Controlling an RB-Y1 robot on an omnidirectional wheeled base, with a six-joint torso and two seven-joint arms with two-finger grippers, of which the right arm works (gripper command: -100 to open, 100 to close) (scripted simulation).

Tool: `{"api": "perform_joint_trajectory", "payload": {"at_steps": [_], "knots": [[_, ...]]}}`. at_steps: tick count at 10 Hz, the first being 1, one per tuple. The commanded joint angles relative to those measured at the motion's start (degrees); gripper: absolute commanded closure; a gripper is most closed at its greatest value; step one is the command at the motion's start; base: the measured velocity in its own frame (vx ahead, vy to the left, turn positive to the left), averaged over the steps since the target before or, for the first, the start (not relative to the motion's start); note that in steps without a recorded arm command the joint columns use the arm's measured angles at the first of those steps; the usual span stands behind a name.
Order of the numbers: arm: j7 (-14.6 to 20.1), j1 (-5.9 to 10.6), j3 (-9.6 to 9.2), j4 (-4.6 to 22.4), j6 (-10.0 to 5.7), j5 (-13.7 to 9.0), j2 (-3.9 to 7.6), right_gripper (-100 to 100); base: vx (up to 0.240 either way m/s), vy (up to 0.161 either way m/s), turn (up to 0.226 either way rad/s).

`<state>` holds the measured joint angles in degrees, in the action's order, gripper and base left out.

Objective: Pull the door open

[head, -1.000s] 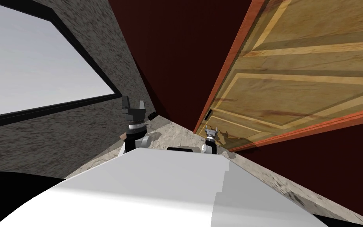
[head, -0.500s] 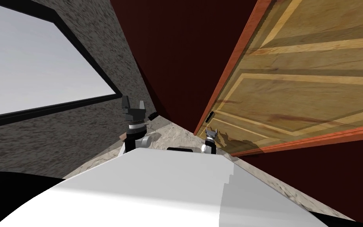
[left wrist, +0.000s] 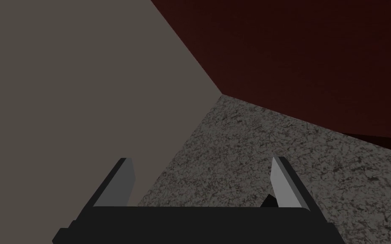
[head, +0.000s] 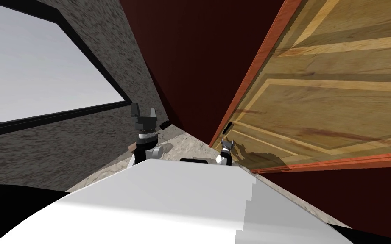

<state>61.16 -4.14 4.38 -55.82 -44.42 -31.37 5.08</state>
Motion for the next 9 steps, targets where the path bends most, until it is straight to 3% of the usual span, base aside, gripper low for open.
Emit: {"api": "perform_joint_trajectory", "payload": {"at_steps": [1, 5, 7, 9], "knots": [[1.7, 0.28, 0.17, 1.2, -0.30, -0.8, -0.15, -100, 0.103, -0.035, 0.080], [6.4, 2.09, 0.68, 6.1, -1.62, -3.1, -0.60, -100, 0.106, -0.053, 0.060], [6.6, 2.71, 0.73, 7.0, -1.87, -3.2, -0.63, -100, 0.057, -0.033, 0.030], [9.7, 1.70, 0.61, 8.1, -2.35, -3.7, 2.03, -100, 0.161, 0.000, 0.050]]}}
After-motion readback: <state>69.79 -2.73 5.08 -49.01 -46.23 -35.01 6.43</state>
